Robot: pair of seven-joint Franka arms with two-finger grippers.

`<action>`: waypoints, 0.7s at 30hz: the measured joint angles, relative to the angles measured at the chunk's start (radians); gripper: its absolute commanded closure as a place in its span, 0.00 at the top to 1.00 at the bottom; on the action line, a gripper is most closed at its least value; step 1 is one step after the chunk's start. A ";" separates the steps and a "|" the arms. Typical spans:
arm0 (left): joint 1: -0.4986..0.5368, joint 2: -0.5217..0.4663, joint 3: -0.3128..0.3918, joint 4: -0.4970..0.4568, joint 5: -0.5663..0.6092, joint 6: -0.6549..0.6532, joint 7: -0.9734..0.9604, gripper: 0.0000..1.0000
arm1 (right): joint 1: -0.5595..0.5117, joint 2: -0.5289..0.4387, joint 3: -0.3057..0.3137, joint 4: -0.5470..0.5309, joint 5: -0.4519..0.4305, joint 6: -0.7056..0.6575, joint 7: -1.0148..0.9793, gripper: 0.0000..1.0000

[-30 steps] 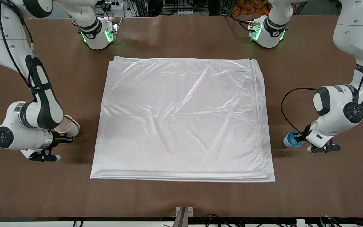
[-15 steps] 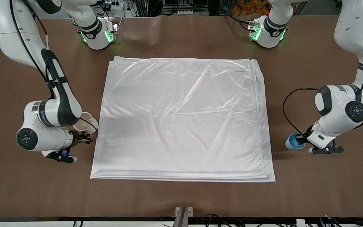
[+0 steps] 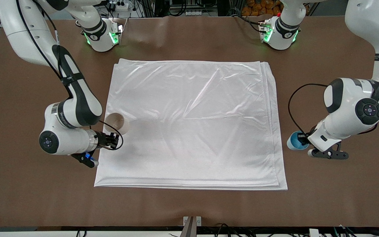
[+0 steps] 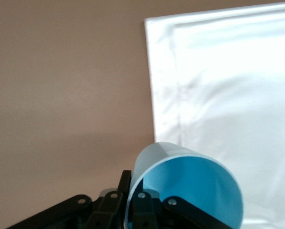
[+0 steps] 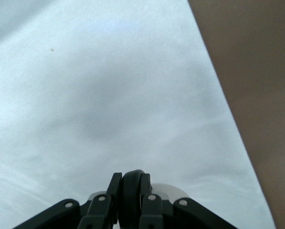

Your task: Place blue cup into white mug on cloth

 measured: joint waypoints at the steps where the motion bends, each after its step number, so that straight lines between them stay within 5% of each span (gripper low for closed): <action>1: -0.004 -0.007 -0.009 0.005 0.000 -0.012 0.000 0.00 | 0.010 0.000 0.001 0.001 0.004 0.001 0.022 0.00; 21: -0.015 -0.047 -0.208 0.011 0.000 -0.082 -0.191 0.00 | 0.221 0.018 0.005 0.001 0.023 0.208 0.508 0.00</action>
